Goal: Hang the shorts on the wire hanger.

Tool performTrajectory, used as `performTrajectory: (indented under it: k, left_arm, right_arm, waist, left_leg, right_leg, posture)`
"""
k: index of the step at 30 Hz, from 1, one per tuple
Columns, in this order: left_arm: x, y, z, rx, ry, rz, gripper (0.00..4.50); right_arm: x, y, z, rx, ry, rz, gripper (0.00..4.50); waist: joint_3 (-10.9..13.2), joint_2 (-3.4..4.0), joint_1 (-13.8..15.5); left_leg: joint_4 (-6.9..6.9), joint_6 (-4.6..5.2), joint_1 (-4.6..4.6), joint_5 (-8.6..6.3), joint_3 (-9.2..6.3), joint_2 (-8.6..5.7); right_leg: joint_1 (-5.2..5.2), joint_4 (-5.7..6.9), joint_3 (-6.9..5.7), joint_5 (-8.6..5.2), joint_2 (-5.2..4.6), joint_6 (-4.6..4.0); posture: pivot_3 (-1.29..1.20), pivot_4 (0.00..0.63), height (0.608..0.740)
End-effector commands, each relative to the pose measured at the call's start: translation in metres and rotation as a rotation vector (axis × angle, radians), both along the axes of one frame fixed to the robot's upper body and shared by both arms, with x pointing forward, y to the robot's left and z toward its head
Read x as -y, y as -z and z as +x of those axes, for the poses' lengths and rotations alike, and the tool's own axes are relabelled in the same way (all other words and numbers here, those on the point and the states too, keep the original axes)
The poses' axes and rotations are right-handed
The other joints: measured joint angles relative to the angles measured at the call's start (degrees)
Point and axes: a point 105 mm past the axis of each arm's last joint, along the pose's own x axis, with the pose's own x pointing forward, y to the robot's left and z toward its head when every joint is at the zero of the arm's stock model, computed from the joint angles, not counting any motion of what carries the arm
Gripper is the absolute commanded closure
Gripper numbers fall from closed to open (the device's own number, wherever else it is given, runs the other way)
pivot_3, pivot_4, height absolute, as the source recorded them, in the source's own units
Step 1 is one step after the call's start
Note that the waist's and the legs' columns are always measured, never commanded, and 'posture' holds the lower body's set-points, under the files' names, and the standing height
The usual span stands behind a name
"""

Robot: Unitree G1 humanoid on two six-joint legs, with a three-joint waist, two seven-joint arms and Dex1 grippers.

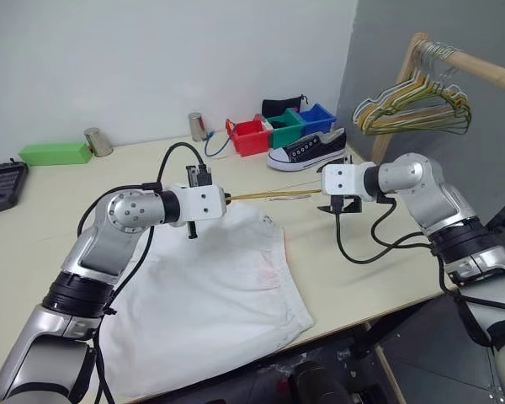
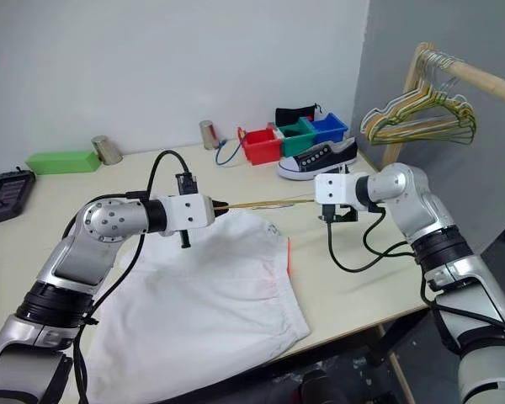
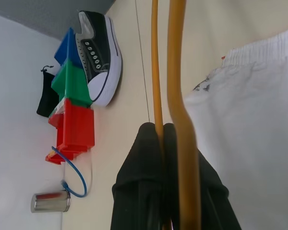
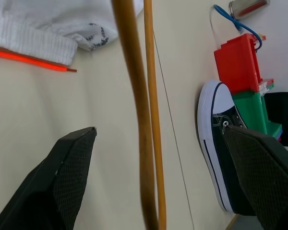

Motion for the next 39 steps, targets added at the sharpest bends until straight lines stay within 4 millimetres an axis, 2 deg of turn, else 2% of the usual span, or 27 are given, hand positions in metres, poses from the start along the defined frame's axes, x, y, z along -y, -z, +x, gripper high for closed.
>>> performTrajectory:
  k: [1,2,3,7,13,14,16,20,23,25,26,32,36,39]
  left_arm:
    - [0.002,-0.012,-0.001,0.055,0.002,-0.006,4.50]
    - [0.001,-0.012,-0.002,0.055,0.001,-0.006,4.50]
    - [0.001,-0.012,-0.002,0.054,0.000,-0.006,4.50]
    - [0.000,-0.012,-0.002,0.049,-0.003,-0.008,4.50]
    - [0.000,-0.012,-0.001,0.047,-0.005,-0.005,4.50]
    - [0.000,-0.012,-0.001,0.048,-0.005,-0.006,4.50]
    - [0.000,-0.013,0.000,0.049,-0.006,-0.006,4.50]
    - [0.000,-0.013,0.000,0.052,-0.006,-0.005,4.50]
    - [0.001,-0.015,0.001,0.060,-0.003,-0.008,4.50]
    - [0.001,-0.017,0.002,0.073,-0.003,-0.017,3.95]
    - [0.001,-0.017,0.002,0.074,-0.005,-0.023,3.86]
    - [-0.002,-0.029,0.002,0.090,0.006,-0.094,2.57]
    - [-0.001,-0.047,-0.010,0.084,0.066,-0.200,1.75]
    - [0.000,-0.056,-0.018,0.081,0.098,-0.247,1.08]
  right_arm:
    - [-0.007,-0.017,0.003,0.059,-0.025,0.012,0.02]
    - [-0.007,-0.018,0.003,0.059,-0.027,0.014,0.39]
    - [-0.008,-0.018,0.003,0.062,-0.032,0.011,0.51]
    - [-0.010,-0.020,0.004,0.072,-0.041,0.014,1.60]
    - [-0.010,-0.021,0.005,0.087,-0.046,0.007,2.86]
    - [-0.009,-0.020,0.006,0.090,-0.046,0.003,3.23]
    - [-0.008,-0.020,0.006,0.094,-0.044,-0.001,3.68]
    - [-0.007,-0.020,0.006,0.105,-0.044,-0.006,4.47]
    - [-0.007,-0.019,0.006,0.106,-0.047,-0.007,4.47]
    - [-0.007,-0.018,0.005,0.105,-0.048,-0.009,4.50]
    - [-0.007,-0.018,0.005,0.102,-0.049,-0.010,4.50]
    - [-0.005,-0.011,0.000,0.053,-0.038,0.010,4.50]
    - [0.004,-0.002,-0.003,-0.019,0.007,0.049,4.50]
    - [0.020,0.013,-0.007,-0.109,0.064,0.070,4.50]
  waist:
    - [0.0,0.00,0.0]
    - [0.0,0.00,0.0]
    - [0.0,0.00,0.0]
    - [0.0,0.00,0.1]
    - [0.0,0.00,0.3]
    - [0.0,0.00,0.3]
    - [0.0,0.00,0.4]
    - [0.0,0.00,0.4]
    - [0.0,0.00,0.4]
    - [0.0,0.00,0.4]
    - [0.0,0.00,0.4]
    - [0.0,0.00,0.4]
    - [0.0,0.00,0.4]
    - [0.0,0.00,0.6]
  left_leg:
    - [0.01,0.00,0.00,0.00,0.00,0.00]
    - [0.01,0.00,0.00,0.00,0.00,0.00]
    - [0.01,0.00,0.00,0.00,0.00,0.00]
    - [0.04,0.00,-0.01,0.00,-0.01,0.00]
    - [0.10,0.00,-0.02,0.00,0.00,0.00]
    - [0.10,0.00,-0.03,0.00,0.00,0.00]
    - [0.12,0.00,-0.03,0.00,0.00,0.00]
    - [0.12,0.00,-0.03,0.00,0.00,0.00]
    - [0.12,0.00,-0.03,0.00,0.00,0.00]
    - [0.12,0.00,-0.03,0.00,0.00,0.00]
    - [0.12,0.00,-0.03,0.00,0.00,0.00]
    - [0.13,0.00,-0.04,0.00,-0.01,0.00]
    - [0.14,0.00,-0.04,0.00,0.01,0.00]
    - [0.17,0.00,-0.06,0.00,0.01,0.01]
  right_leg:
    - [0.00,0.00,0.00,0.00,0.00,0.00]
    - [0.00,0.00,0.00,0.00,0.00,0.00]
    - [0.00,0.01,0.01,0.00,0.00,0.00]
    - [0.00,0.02,0.00,0.00,0.00,0.00]
    - [0.00,0.04,0.00,0.00,0.00,0.00]
    - [0.00,0.04,0.00,0.00,0.00,0.00]
    - [0.00,0.05,0.00,0.00,0.00,0.00]
    - [0.00,0.05,0.00,0.00,0.00,0.00]
    - [0.00,0.06,0.00,0.00,0.00,0.00]
    - [0.00,0.06,0.00,0.00,0.00,0.00]
    - [0.00,0.06,0.00,0.00,0.00,0.00]
    - [0.00,0.06,-0.01,0.00,0.00,0.00]
    - [0.00,0.06,-0.01,0.00,0.00,0.00]
    - [0.02,0.06,-0.02,0.00,0.00,0.00]
  posture:
    - [-0.17,0.000,0.740]
    - [-0.17,0.000,0.740]
    - [-0.17,0.000,0.740]
    - [-0.17,0.000,0.740]
    - [-0.17,0.000,0.740]
    - [-0.17,0.000,0.740]
    - [-0.17,0.000,0.740]
    - [-0.18,0.000,0.740]
    - [-0.18,0.000,0.740]
    - [-0.18,0.000,0.740]
    - [-0.18,0.000,0.740]
    - [-0.18,0.006,0.740]
    - [-0.18,0.009,0.740]
    - [-0.17,0.013,0.740]
